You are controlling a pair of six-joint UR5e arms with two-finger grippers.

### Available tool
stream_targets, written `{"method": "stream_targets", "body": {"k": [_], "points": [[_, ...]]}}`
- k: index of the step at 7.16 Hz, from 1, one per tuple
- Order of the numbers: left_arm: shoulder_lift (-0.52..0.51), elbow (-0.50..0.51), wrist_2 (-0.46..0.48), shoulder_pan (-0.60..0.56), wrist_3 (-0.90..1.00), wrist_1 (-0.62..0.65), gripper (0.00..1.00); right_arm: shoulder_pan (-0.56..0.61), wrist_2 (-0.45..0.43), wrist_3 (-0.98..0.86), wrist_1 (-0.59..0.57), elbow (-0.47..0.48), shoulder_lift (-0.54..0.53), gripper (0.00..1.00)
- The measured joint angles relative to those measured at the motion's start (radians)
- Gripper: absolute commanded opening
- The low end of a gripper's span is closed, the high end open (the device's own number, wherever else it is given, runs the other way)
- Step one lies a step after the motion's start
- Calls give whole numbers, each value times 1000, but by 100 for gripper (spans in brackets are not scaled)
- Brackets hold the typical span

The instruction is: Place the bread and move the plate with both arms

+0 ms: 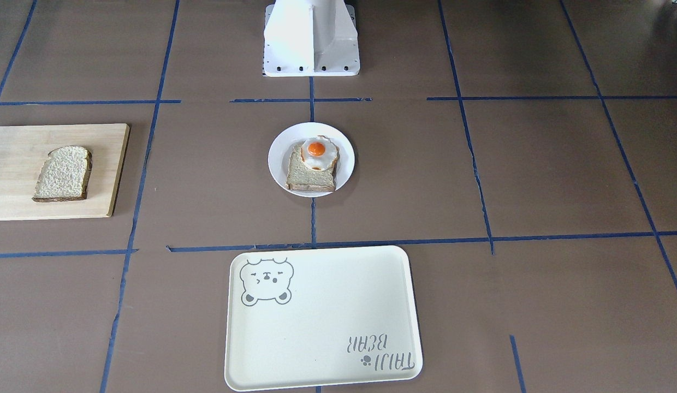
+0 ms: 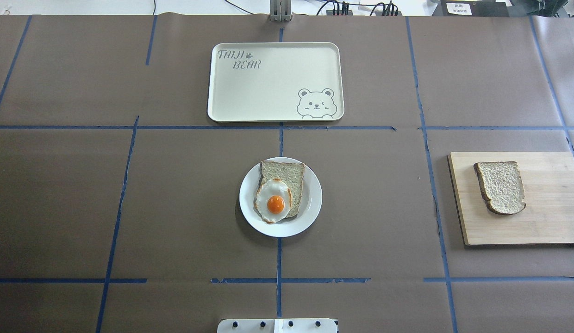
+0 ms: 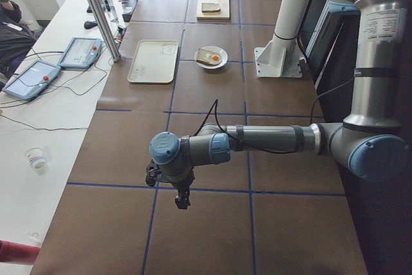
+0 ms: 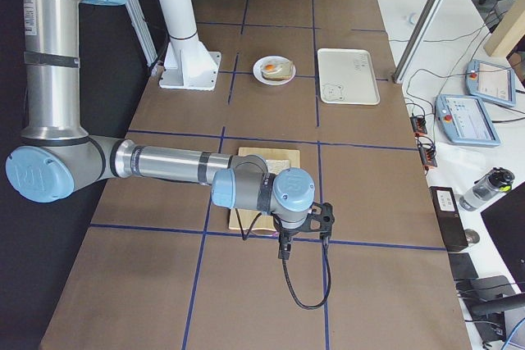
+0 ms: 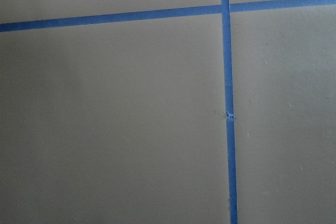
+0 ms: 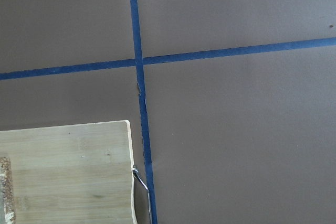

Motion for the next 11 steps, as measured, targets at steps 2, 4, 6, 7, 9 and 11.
{"method": "stream_targets", "body": {"k": [2, 4, 6, 7, 9, 11], "points": [[0, 1, 0, 0, 0, 0, 100, 0, -1, 5, 4, -1, -2, 100], [-1, 1, 0, 0, 0, 0, 100, 0, -1, 7, 6, -2, -3, 100], [-2, 0, 0, 0, 0, 0, 100, 0, 0, 9, 7, -2, -3, 100], [-3, -1, 0, 0, -1, 0, 100, 0, 0, 10, 7, -2, -3, 100], [-4, -3, 0, 1, -2, -5, 100, -1, 1, 11, 8, 1, 2, 100], [-5, -3, -2, 1, -3, -24, 100, -14, 2, 13, 7, 5, 33, 100]]}}
